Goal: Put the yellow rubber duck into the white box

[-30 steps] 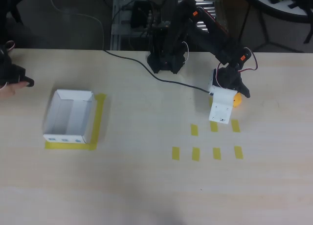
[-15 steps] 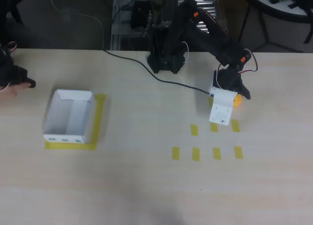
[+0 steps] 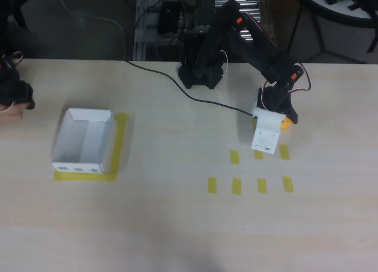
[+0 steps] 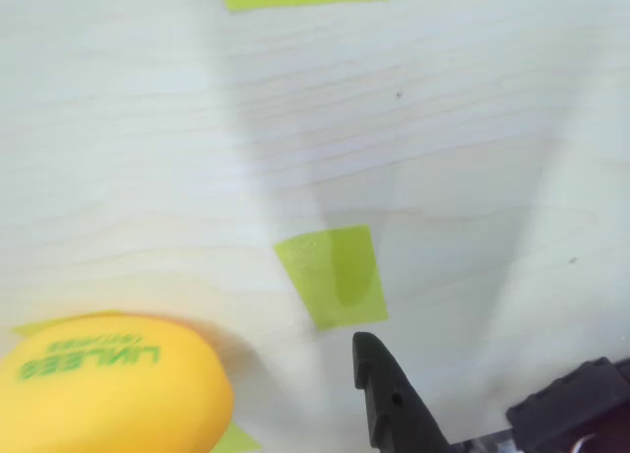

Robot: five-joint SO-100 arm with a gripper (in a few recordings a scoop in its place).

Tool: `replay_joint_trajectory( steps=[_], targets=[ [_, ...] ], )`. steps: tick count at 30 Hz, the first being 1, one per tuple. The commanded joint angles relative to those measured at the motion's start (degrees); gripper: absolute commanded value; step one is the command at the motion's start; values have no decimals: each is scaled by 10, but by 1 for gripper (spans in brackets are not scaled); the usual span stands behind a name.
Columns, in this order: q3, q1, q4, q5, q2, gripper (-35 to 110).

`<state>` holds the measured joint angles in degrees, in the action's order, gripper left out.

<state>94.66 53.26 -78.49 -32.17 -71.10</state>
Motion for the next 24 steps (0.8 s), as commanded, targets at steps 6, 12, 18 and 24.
replay_joint_trajectory(
  steps=[6,12,18,24],
  targets=[
    [-25,23,5,12,-14,10],
    [-27,26,11,16,-9,4],
    [-46,24,16,28,-7,0],
    [-105,-5,-4,56,-50,0]
  ],
)
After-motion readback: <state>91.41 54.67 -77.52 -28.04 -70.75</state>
